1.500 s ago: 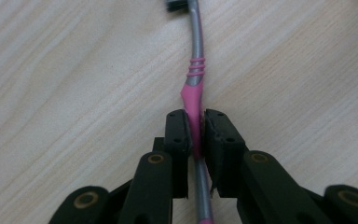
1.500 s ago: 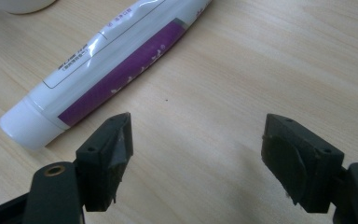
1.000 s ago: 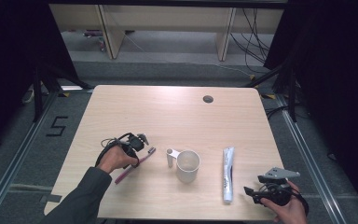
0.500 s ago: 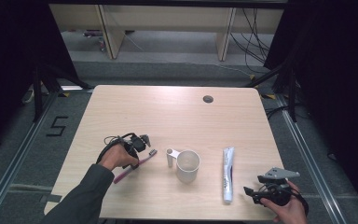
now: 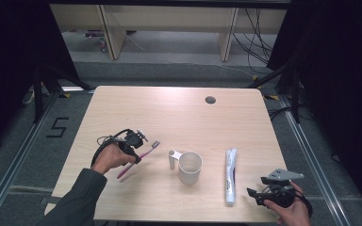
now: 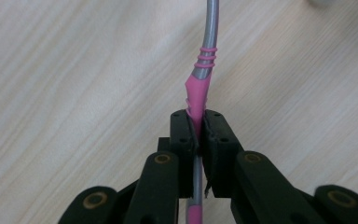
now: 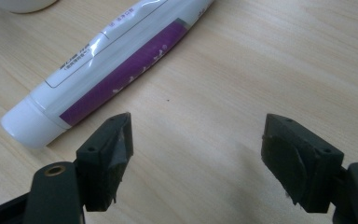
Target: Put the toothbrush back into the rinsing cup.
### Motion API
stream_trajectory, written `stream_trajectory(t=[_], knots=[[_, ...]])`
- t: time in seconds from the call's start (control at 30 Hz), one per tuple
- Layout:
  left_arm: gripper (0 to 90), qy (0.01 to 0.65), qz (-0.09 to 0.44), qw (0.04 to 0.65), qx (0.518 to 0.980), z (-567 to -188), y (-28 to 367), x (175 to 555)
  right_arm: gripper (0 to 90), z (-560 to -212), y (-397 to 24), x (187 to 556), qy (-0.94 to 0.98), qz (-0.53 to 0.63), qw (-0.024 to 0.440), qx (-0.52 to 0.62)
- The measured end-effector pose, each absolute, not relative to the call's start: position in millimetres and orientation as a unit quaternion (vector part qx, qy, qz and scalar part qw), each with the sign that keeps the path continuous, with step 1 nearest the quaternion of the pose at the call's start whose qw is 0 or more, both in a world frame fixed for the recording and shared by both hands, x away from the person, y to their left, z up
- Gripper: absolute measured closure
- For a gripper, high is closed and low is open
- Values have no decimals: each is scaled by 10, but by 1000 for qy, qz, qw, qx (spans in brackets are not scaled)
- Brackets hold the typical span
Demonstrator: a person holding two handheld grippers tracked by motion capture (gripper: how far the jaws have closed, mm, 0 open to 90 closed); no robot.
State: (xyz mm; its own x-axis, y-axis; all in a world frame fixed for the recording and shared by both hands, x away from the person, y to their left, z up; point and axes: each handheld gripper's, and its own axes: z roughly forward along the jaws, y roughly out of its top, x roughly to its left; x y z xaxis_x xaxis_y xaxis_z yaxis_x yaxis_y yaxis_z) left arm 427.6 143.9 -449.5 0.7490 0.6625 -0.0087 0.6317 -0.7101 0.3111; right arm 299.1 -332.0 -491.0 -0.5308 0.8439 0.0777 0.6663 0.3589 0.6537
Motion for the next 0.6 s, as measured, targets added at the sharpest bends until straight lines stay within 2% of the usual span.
stream_trajectory(t=[0.07,0.3,0.57,0.6], knots=[[827,351,53,155,922,-4478,1446,4260,258,-4910,-3320,2991,813,323,138,465],[827,360,97,258,891,-4353,1508,4155,259,-4921,-3332,2998,814,326,144,458],[827,359,112,336,864,-4265,1534,4019,259,-4910,-3325,2993,810,327,139,467],[827,361,120,364,850,-4260,1538,3980,259,-4916,-3323,2995,809,329,136,467]])
